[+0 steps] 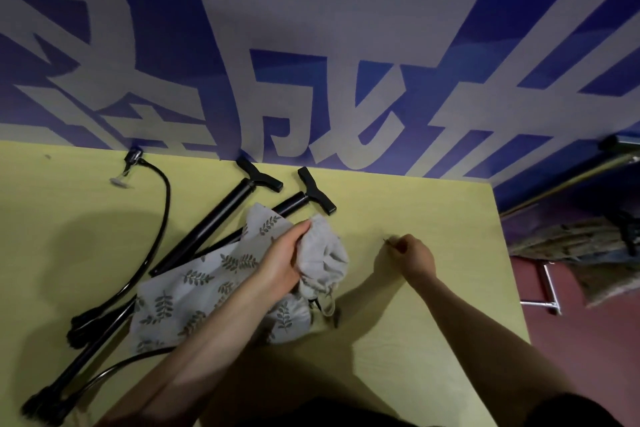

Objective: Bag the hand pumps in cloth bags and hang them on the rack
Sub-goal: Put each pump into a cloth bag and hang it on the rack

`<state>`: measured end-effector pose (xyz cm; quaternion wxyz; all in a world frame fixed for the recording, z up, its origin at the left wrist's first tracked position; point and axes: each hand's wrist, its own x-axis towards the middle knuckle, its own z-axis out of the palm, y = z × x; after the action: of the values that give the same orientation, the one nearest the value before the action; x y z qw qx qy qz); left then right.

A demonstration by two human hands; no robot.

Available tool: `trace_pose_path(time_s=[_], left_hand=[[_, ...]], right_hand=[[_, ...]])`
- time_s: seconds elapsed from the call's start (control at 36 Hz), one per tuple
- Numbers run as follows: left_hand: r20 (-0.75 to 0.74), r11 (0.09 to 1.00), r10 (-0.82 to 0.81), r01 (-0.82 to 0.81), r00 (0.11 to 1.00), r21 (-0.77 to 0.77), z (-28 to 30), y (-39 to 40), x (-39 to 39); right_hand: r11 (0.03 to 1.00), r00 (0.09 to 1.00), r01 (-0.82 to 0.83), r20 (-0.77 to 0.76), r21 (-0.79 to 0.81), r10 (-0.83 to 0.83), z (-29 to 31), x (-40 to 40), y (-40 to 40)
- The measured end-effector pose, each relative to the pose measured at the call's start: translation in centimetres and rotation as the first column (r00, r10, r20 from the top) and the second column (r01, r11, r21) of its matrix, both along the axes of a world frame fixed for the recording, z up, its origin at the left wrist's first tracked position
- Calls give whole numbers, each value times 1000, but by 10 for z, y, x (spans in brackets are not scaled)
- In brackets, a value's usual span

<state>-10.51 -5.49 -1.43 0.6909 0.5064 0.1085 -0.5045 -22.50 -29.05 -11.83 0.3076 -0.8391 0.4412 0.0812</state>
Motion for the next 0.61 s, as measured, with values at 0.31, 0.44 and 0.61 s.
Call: trace_pose_path(time_s=[0.31,0.44,0.61], left_hand=[[-39,999,-4,5,999,38,-16,9,-6],[36,1000,23,-24,999,9,-3,18,-2],[18,995,102,-102,995,-7,12,26,-10]], right_hand=[[951,961,-270,-106,-152,256,-2,-1,-4],[996,986,-74,146,-51,81,5,-7,1],[961,833,73,513,266,-205,65,-12,68]])
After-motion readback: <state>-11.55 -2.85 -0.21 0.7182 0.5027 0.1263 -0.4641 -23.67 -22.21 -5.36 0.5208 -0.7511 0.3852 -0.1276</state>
